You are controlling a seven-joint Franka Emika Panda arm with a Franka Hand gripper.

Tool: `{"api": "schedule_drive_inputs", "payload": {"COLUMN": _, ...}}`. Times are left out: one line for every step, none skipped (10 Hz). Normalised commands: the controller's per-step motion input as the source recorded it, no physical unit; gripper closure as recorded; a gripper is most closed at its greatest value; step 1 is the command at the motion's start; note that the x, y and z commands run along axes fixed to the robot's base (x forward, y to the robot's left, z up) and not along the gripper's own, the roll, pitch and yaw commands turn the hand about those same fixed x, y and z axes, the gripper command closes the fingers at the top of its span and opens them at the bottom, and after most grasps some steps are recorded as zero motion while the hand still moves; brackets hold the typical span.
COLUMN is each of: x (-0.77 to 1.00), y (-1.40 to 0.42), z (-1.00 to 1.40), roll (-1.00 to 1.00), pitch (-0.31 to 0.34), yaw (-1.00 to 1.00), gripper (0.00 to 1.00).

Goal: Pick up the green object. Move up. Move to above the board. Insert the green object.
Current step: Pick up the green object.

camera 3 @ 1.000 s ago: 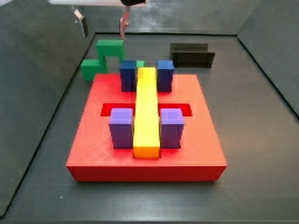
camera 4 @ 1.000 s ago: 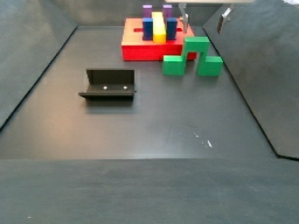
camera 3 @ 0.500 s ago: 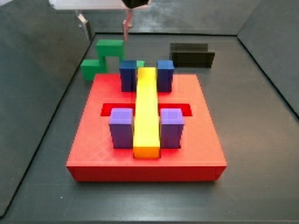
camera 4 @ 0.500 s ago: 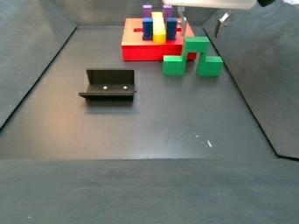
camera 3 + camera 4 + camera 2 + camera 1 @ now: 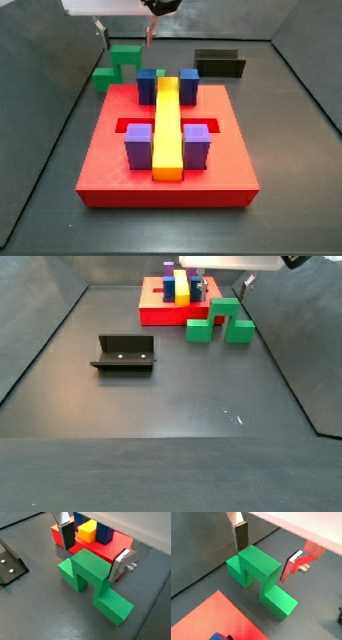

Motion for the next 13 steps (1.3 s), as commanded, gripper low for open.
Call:
{"api": "schedule_drive_inputs", "payload": {"x": -0.01, "y": 0.00, "z": -0.30, "roll": 0.06, "pitch": -0.104, "yaw": 0.01, "gripper": 0.00}}
{"api": "schedule_drive_inputs", "payload": {"x": -0.01, "y": 0.00, "z": -0.32, "roll": 0.06, "pitch": -0.106, "yaw": 0.02, "gripper": 0.00}}
{"api": "schedule_drive_inputs", "payload": {"x": 0.00, "y": 0.00, "z": -0.27, "roll": 0.07, "pitch": -0.087, "yaw": 0.02, "gripper": 0.00}}
{"api": "schedule_drive_inputs", "payload": {"x": 0.00, "y": 0.00, "z": -0.25, "roll": 0.08, "pitch": -0.067, "yaw": 0.02, "gripper": 0.00}}
{"api": "schedule_drive_inputs", "payload": {"x": 0.00, "y": 0.00, "z": -0.19, "roll": 0.09, "pitch": -0.044, "yaw": 0.01, "gripper": 0.00}}
{"api": "schedule_drive_inputs", "payload": {"x": 0.00, "y": 0.00, "z": -0.12, "roll": 0.08, "pitch": -0.027, "yaw": 0.00, "gripper": 0.00}}
{"api": "schedule_drive_inputs", "payload": {"x": 0.00, "y": 0.00, "z": -0.15, "roll": 0.11, "pitch": -0.019, "yaw": 0.00, "gripper": 0.00}}
{"api": "schedule_drive_inputs", "payload": {"x": 0.00, "y": 0.00, "z": -0.17, "roll": 0.12, "pitch": -0.030, "yaw": 0.00, "gripper": 0.00}}
{"api": "schedule_drive_inputs", "payload": {"x": 0.00, "y": 0.00, "z": -0.19, "roll": 0.11, "pitch": -0.036, "yaw": 0.00, "gripper": 0.00}}
{"api": "schedule_drive_inputs", "payload": {"x": 0.00, "y": 0.15, "z": -0.01, "roll": 0.00, "pitch": 0.000, "yaw": 0.00, "gripper": 0.00}}
{"api": "schedule_drive_inputs", "payload": {"x": 0.00, "y": 0.00, "z": -0.01, "roll": -0.01, "pitch": 0.016, "yaw": 0.00, "gripper": 0.00}}
{"api": "schedule_drive_inputs", "payload": {"x": 0.00, "y": 0.01, "z": -0.09, "roll": -0.07, "pitch": 0.000, "yaw": 0.00, "gripper": 0.00}}
{"api": "schedule_drive_inputs", "payload": {"x": -0.11, "y": -0.22, "z": 0.00, "roll": 0.08, "pitch": -0.023, "yaw": 0.00, "gripper": 0.00}}
